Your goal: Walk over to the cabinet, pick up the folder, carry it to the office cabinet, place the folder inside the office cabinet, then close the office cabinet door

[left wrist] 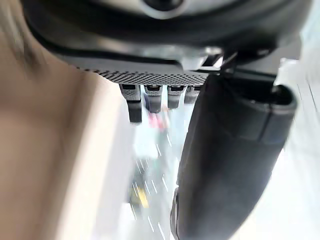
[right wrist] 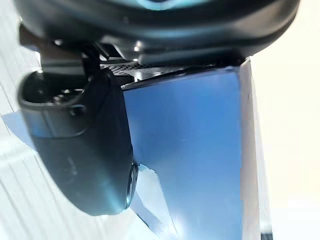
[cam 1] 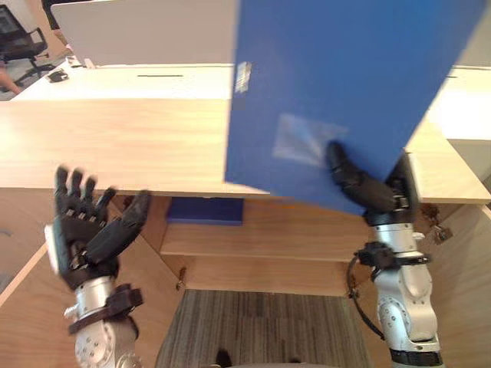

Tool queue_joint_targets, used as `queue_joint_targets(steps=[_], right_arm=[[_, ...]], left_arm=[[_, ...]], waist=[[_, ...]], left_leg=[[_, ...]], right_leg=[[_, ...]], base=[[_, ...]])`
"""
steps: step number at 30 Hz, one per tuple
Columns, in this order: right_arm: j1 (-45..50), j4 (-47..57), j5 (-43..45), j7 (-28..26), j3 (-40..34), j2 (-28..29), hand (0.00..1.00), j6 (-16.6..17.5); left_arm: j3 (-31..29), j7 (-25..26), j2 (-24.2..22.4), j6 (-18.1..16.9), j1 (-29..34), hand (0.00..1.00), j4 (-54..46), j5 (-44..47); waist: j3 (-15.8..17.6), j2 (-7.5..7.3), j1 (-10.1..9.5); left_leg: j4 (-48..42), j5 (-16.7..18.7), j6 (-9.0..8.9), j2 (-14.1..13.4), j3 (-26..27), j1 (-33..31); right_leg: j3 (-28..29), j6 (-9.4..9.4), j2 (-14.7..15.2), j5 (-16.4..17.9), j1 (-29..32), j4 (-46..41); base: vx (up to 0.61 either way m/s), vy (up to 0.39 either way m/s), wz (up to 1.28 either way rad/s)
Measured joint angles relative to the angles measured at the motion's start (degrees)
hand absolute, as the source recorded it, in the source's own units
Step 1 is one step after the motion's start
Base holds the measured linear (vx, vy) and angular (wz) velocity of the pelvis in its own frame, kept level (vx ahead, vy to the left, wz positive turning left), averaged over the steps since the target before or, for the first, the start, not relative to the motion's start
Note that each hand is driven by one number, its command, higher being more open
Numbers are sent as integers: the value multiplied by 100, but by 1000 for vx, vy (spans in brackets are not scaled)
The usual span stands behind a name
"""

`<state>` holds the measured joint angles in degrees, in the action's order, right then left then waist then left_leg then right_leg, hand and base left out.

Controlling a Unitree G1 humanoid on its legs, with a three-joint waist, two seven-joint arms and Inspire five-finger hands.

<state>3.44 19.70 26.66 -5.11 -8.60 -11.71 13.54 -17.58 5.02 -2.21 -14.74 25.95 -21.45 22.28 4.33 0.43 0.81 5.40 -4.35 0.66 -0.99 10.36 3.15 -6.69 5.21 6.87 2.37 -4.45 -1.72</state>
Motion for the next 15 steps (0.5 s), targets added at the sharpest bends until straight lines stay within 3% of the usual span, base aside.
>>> queue_joint_targets(steps=[7, 12, 15], right_arm=[[0, 0, -198, 23, 282, -17, 0, 0], [0, -12, -202, -41, 893, -117, 0, 0], [1, -123, -208, -145, 1375, -182, 0, 0]], left_arm=[[387, -159, -121, 177, 203, 100, 1106, -571], [687, -540, 71, 467, -75, 100, 3435, -1033], [680, -517, 188, 669, -290, 100, 4728, -1681]], waist=[[-74, -6, 14], [-91, -20, 40], [-96, -47, 70]], left_leg=[[0, -11, -6, 0, -23, -35], [0, -11, -6, -25, -2, -67], [0, -9, -9, -33, 35, -76]], right_leg=[[-23, 0, 6, 0, 15, 1], [-3, 1, 1, -1, 65, 1], [33, 1, -5, -1, 99, 2]], base=[[-1, 0, 1], [-1, -2, -2], [5, 0, -6]])
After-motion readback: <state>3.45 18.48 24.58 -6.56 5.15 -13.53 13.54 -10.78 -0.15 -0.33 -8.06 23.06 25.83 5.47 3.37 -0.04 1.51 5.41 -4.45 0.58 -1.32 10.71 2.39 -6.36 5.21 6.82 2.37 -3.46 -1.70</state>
